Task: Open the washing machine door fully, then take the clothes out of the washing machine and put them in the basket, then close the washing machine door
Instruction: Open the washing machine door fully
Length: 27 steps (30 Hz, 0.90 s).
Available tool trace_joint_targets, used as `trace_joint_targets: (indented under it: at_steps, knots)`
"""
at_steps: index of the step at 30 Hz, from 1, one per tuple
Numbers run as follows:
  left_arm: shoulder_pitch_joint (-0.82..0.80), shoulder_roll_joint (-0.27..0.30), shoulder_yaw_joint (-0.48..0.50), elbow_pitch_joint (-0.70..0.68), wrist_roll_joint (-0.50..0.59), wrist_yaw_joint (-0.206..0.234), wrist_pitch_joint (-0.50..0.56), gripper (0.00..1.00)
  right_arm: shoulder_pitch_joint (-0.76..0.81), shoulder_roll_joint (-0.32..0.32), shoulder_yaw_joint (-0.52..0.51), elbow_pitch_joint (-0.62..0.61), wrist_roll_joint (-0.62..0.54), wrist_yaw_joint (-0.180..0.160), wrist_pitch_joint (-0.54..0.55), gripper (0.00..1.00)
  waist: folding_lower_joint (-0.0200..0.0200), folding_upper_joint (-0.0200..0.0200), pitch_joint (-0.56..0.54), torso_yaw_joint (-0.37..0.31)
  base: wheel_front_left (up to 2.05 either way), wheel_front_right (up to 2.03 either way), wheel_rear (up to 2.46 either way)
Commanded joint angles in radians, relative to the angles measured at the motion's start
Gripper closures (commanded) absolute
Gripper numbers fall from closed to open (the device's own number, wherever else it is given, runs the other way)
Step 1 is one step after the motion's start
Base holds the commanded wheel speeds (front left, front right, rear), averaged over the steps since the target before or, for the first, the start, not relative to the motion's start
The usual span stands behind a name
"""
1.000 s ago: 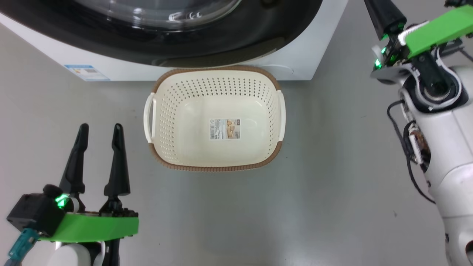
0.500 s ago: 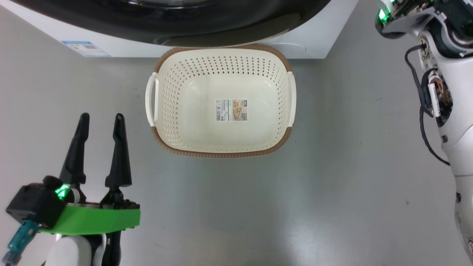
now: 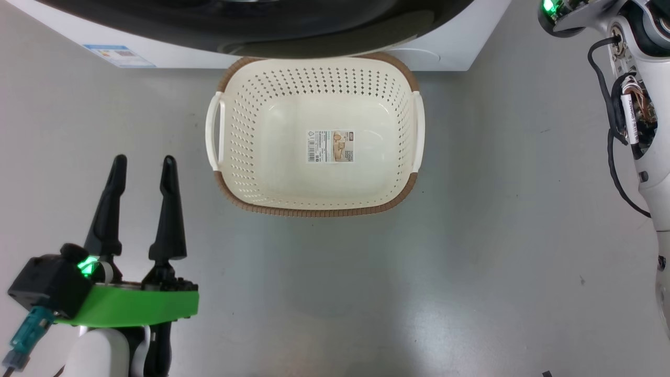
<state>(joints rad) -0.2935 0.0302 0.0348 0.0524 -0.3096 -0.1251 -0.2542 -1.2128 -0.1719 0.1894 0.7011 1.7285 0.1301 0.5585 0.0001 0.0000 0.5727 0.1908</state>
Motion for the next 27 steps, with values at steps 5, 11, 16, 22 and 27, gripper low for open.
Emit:
trace_joint_targets:
  at_steps: [5, 11, 16, 22, 27]
  knots:
    - [-0.01, 0.02, 0.051, -0.011, 0.031, -0.006, -0.008, 0.0, 0.008, 0.037, 0.02, -0.022, 0.008, 0.001, 0.073, 1.0, -0.0001, 0.0, -0.014, -0.009, 0.0, 0.0, 0.0]
    - [-0.002, 0.02, 0.066, -0.007, 0.042, -0.006, -0.008, 0.0, 0.027, 0.05, 0.031, -0.023, 0.007, 0.001, 0.11, 1.0, -0.0001, 0.0, -0.036, -0.023, 0.0, 0.0, 0.0]
    - [0.006, 0.02, 0.078, -0.005, 0.044, -0.006, -0.008, 0.0, 0.048, 0.054, 0.041, -0.03, -0.012, 0.001, 0.121, 1.0, -0.0001, 0.0, -0.059, -0.033, 0.0, 0.0, 0.0]
    - [0.019, 0.02, 0.077, 0.008, 0.054, -0.006, -0.008, 0.0, 0.101, 0.057, 0.043, -0.037, -0.019, 0.001, 0.14, 1.0, -0.0001, 0.0, -0.102, -0.038, 0.0, 0.0, 0.0]
    - [0.039, 0.02, 0.075, 0.022, 0.058, -0.006, -0.008, 0.0, 0.154, 0.063, 0.035, -0.026, -0.003, 0.001, 0.168, 1.0, -0.0001, 0.0, -0.148, -0.04, 0.0, 0.0, 0.0]
